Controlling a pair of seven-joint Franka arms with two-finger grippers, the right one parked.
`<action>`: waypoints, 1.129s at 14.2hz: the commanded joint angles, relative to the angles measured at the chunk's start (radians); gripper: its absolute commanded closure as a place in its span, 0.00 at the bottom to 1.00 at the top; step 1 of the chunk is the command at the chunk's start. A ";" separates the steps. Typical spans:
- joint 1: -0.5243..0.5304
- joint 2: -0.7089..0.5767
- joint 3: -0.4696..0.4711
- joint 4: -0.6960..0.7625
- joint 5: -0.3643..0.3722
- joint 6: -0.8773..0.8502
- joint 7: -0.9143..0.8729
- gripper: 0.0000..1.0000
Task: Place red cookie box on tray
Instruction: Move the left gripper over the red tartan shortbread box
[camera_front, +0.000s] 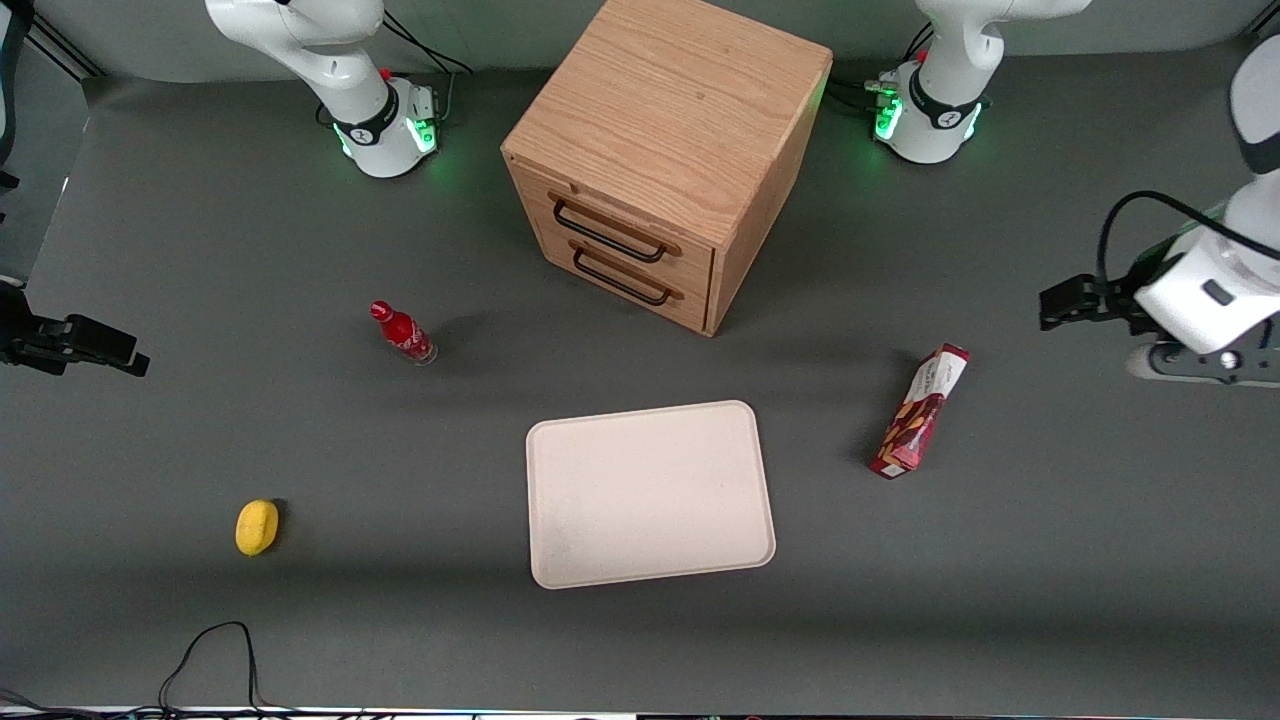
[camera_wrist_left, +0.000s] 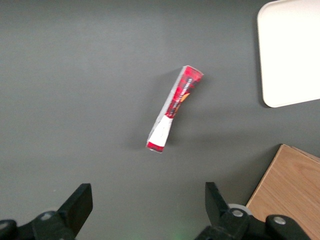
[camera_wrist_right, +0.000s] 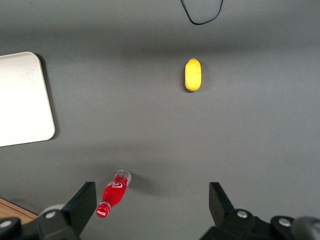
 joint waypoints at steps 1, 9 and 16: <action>-0.041 0.011 0.012 -0.008 -0.011 0.023 0.005 0.00; -0.081 0.016 0.012 -0.025 -0.005 0.044 0.010 0.00; -0.063 -0.003 0.020 -0.023 0.002 0.004 0.445 0.00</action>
